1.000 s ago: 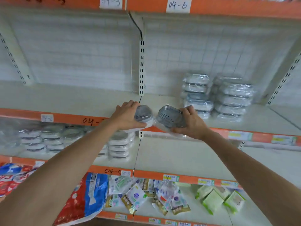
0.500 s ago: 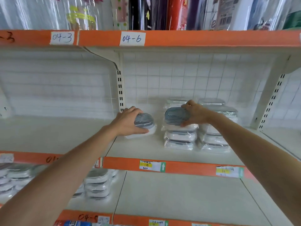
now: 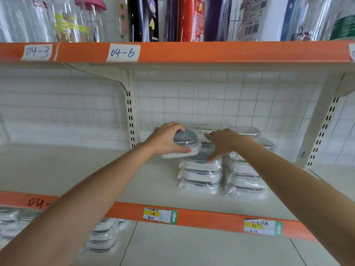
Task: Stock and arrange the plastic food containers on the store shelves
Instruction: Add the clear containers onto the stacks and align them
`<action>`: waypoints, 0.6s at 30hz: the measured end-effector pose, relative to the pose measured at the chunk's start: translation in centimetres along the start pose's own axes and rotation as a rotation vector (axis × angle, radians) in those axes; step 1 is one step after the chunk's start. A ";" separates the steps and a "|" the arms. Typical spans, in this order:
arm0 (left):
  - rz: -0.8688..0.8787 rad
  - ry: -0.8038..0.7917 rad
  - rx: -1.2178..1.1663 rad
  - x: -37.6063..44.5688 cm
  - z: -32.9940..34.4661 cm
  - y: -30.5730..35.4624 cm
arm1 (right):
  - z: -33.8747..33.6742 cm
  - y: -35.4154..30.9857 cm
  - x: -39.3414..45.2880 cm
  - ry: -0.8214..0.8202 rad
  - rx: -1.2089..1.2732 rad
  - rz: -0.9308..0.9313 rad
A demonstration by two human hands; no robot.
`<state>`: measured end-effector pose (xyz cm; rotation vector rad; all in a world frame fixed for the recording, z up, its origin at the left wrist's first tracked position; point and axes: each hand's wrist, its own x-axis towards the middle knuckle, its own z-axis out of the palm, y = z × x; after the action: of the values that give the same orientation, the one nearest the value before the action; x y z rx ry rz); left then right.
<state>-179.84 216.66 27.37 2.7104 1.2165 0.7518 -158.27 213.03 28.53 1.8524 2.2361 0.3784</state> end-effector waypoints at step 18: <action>0.007 -0.391 -0.012 5.3 3.4 0.9 | -0.1 2.8 -3.0 0.141 0.304 0.007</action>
<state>-174.67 220.30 26.72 2.6772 1.1022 0.2090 -155.13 210.57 29.51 2.0360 2.4995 0.1818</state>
